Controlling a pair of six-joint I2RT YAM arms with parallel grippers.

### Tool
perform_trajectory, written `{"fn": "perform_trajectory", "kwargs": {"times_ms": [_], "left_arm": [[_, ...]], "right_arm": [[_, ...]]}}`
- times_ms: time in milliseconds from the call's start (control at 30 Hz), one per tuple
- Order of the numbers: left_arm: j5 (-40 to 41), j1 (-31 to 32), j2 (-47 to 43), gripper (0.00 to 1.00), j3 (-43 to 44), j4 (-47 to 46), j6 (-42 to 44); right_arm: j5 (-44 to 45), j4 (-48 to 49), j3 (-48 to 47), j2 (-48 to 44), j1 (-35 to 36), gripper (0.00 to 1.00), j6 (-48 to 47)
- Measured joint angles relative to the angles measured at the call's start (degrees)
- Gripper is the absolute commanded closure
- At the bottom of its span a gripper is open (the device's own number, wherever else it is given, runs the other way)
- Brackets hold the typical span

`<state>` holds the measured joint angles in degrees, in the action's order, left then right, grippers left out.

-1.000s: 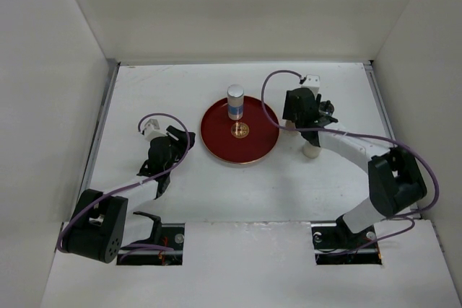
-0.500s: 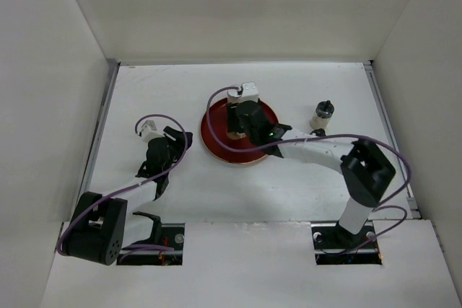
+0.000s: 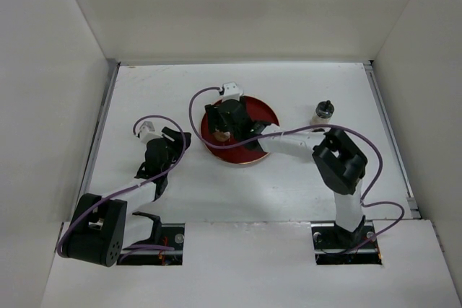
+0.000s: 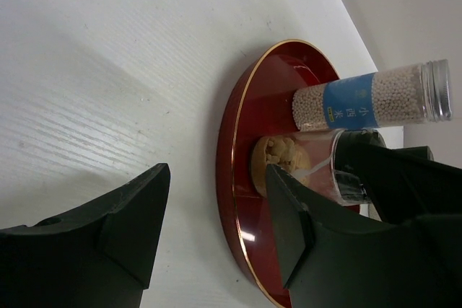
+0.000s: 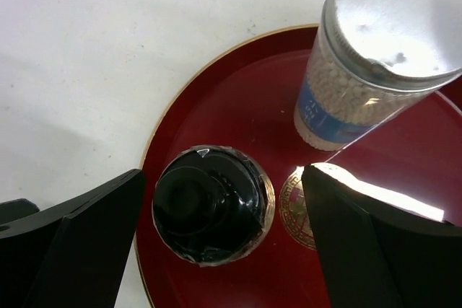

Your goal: Organize the condiment bottles

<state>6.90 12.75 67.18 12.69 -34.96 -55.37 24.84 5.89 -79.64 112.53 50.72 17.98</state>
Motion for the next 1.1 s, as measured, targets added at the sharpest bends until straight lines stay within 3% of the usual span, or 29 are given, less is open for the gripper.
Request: {"fn": "perform_trajectory", "kwargs": {"times_ms": [133,300,433,567,733,967,1100], "left_arm": [[-0.04,0.00,0.00,0.46,0.00,-0.02,-0.13],[-0.02,-0.04,0.00,0.46,-0.02,-0.02,-0.20],[-0.02,0.09,0.00,0.46,-0.02,-0.02,-0.22],[-0.02,0.13,0.00,0.46,-0.02,-0.04,-0.22],[-0.02,0.44,0.11,0.46,-0.02,-0.09,-0.22],[-0.02,0.79,0.74,0.46,-0.02,-0.59,-0.22],[-0.04,0.81,1.07,0.46,-0.02,-0.76,-0.22]], "right_arm": [[0.13,1.29,6.82,-7.87,-0.02,0.01,-0.55],[3.28,3.82,21.59,-29.86,-2.08,0.01,-0.55],[12.11,4.94,33.73,-48.33,-9.62,0.00,1.01],[20.26,-2.29,42.25,-57.96,-17.29,0.00,4.24],[19.50,-10.80,46.36,-57.66,-21.33,0.00,8.74],[13.49,-9.70,46.56,-48.11,-22.99,0.00,10.16],[12.26,-8.90,46.34,-43.80,-23.61,0.17,10.29]]}}
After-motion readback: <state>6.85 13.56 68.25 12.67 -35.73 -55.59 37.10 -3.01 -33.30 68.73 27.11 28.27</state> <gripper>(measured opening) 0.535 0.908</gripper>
